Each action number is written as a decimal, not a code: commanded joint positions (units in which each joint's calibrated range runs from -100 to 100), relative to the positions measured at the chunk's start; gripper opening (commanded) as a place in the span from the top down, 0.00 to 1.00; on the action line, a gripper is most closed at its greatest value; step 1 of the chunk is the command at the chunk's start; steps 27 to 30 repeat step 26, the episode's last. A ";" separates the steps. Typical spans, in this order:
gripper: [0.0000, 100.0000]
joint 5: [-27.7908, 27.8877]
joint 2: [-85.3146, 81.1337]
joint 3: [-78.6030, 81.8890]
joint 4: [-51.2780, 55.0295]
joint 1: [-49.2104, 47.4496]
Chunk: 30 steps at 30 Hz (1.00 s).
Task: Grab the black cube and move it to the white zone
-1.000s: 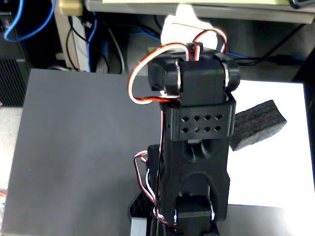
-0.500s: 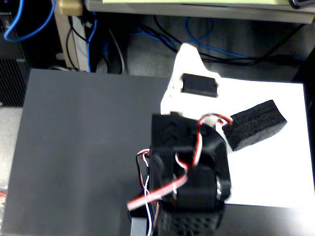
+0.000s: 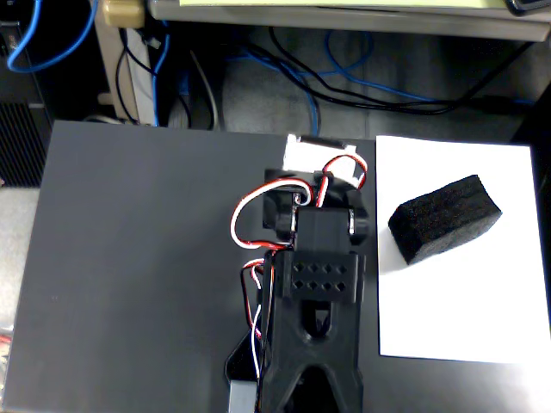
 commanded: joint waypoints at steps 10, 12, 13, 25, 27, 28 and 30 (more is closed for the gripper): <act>0.99 7.63 -0.96 11.61 -0.84 0.39; 0.99 7.63 -0.79 11.61 -0.84 0.39; 0.99 7.52 -0.20 11.61 -0.84 0.39; 0.99 7.58 -0.37 11.61 -0.84 -0.12; 0.99 7.58 -0.28 11.61 -0.84 -0.12; 0.99 7.58 -0.28 11.61 -0.84 -0.12; 0.99 7.58 -0.28 11.61 -0.84 -0.12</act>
